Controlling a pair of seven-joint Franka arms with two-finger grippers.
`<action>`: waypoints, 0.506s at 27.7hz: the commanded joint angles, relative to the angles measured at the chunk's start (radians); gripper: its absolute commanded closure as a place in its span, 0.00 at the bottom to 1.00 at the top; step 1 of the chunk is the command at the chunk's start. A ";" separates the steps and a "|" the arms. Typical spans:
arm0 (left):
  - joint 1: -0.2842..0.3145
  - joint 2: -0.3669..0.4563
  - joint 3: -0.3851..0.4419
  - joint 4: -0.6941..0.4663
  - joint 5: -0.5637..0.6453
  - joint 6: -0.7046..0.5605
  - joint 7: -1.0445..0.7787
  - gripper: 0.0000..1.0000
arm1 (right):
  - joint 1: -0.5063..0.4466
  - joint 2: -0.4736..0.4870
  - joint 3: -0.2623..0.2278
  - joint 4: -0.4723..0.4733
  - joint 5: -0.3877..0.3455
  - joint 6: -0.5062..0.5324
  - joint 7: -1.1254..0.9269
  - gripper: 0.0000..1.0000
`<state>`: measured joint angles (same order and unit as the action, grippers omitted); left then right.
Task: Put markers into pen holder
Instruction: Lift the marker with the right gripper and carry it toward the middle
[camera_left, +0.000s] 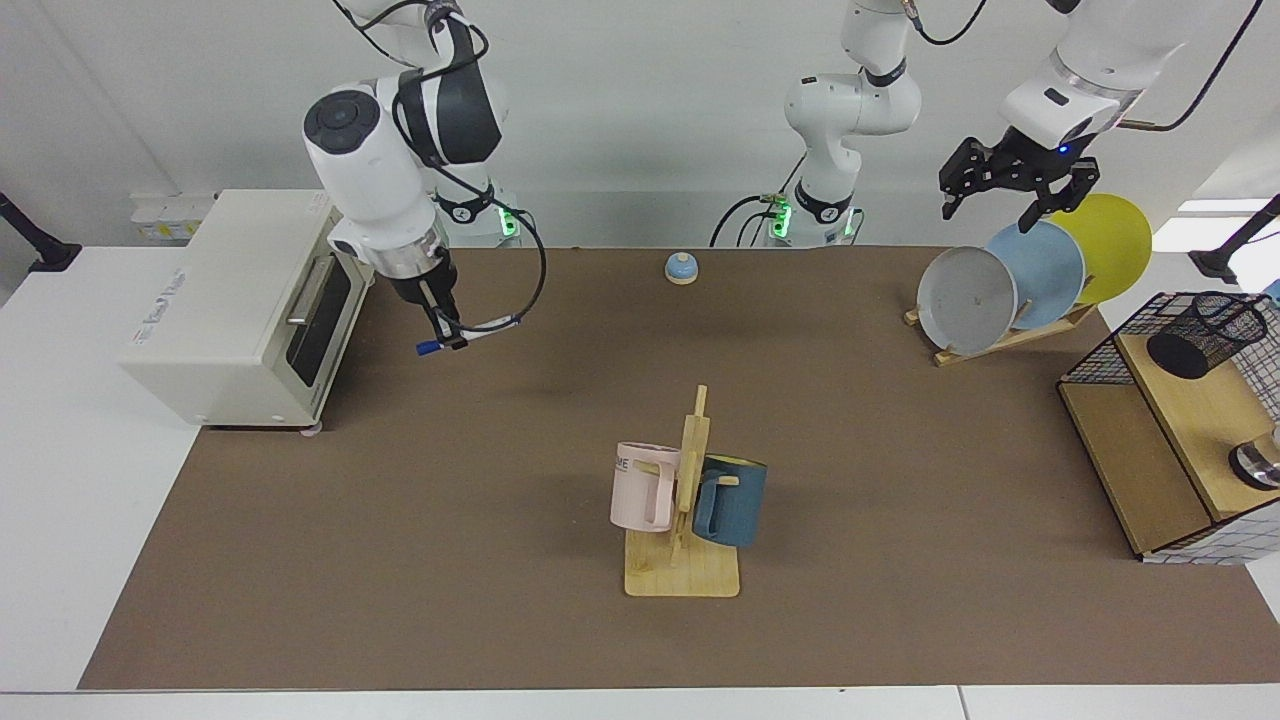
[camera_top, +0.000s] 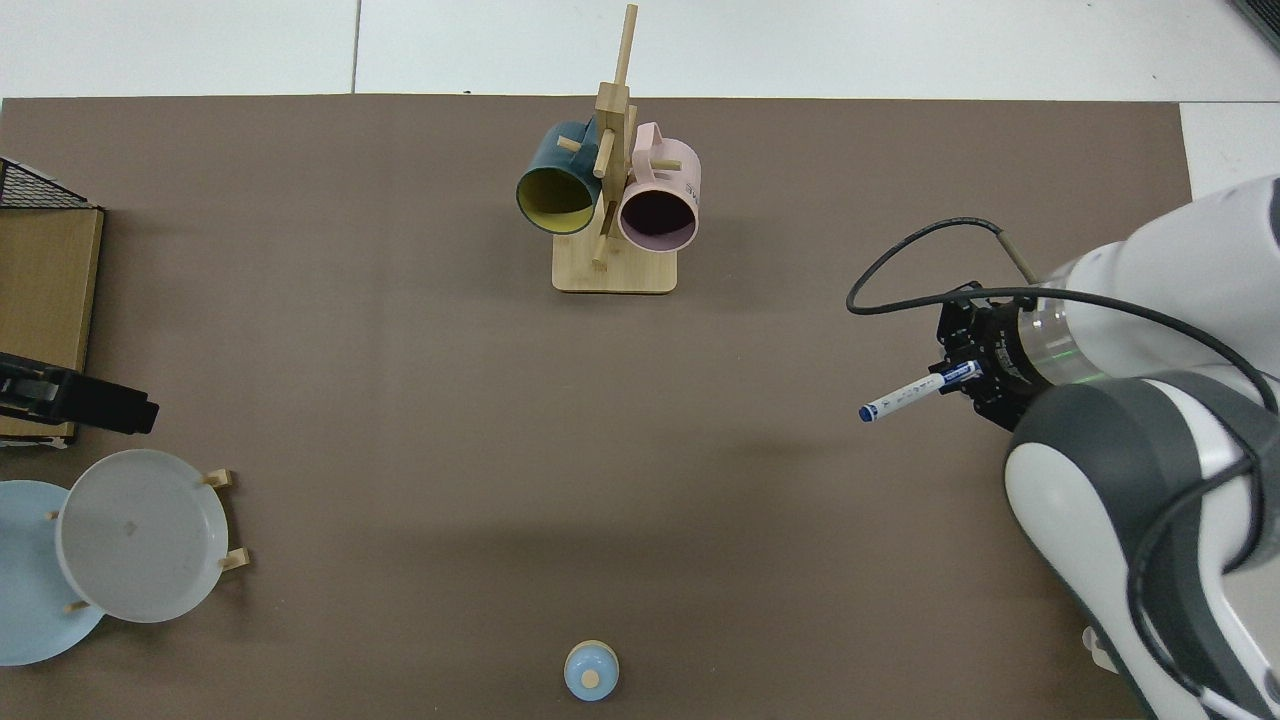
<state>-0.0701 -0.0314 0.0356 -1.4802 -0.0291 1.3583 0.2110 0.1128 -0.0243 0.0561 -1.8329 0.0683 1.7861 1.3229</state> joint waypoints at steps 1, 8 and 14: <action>-0.005 -0.022 0.001 -0.022 0.000 -0.007 -0.010 0.00 | 0.002 -0.071 0.011 -0.012 0.016 -0.043 -0.034 1.00; -0.007 -0.022 -0.020 -0.022 -0.002 -0.004 -0.008 0.00 | 0.027 -0.094 0.034 0.024 0.019 -0.114 -0.005 1.00; -0.007 -0.021 -0.033 -0.023 -0.028 0.024 0.005 0.01 | 0.134 -0.100 0.044 0.032 0.028 -0.117 0.179 1.00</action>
<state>-0.0716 -0.0315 0.0079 -1.4803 -0.0331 1.3595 0.2120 0.1760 -0.1196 0.0919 -1.8147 0.0811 1.6869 1.3783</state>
